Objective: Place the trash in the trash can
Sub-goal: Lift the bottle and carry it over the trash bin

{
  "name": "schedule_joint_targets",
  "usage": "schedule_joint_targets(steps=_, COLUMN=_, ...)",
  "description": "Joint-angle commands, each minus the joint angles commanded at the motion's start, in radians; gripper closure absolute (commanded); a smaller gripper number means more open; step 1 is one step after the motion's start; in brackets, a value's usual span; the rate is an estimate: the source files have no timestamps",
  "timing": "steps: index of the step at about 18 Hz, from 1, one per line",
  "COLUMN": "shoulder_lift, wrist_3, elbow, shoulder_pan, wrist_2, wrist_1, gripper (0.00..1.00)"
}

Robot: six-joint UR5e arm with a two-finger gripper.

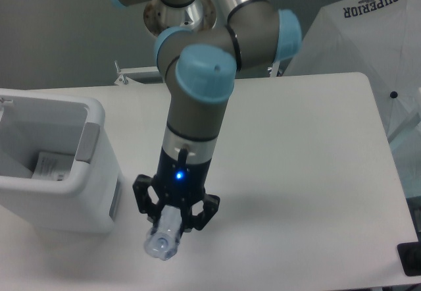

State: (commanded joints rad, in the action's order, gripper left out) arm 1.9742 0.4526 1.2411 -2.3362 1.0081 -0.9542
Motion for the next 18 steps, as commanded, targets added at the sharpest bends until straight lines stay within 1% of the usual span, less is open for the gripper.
schedule_joint_targets(steps=2, shoulder_lift=-0.026, wrist_3=-0.032, elbow=-0.028, shoulder_pan=-0.005, wrist_2=-0.052, wrist_1=0.000, gripper=0.63)
schedule_joint_targets(steps=4, shoulder_lift=-0.044, wrist_3=-0.043, elbow=-0.041, shoulder_pan=-0.008, wrist_2=-0.123, wrist_1=0.003, gripper=0.63)
schedule_joint_targets(steps=6, shoulder_lift=-0.067, wrist_3=-0.048, elbow=-0.040, shoulder_pan=-0.009, wrist_2=-0.183, wrist_1=0.020, gripper=0.63)
schedule_joint_targets(steps=10, shoulder_lift=-0.086, wrist_3=-0.049, elbow=-0.038, shoulder_pan=-0.002, wrist_2=-0.259, wrist_1=0.028, gripper=0.63)
schedule_joint_targets(steps=14, shoulder_lift=-0.139, wrist_3=-0.051, elbow=-0.031, shoulder_pan=0.011, wrist_2=-0.304, wrist_1=0.034, gripper=0.63)
schedule_joint_targets(steps=18, shoulder_lift=-0.161, wrist_3=-0.051, elbow=-0.025, shoulder_pan=0.050, wrist_2=-0.313, wrist_1=0.034, gripper=0.63)
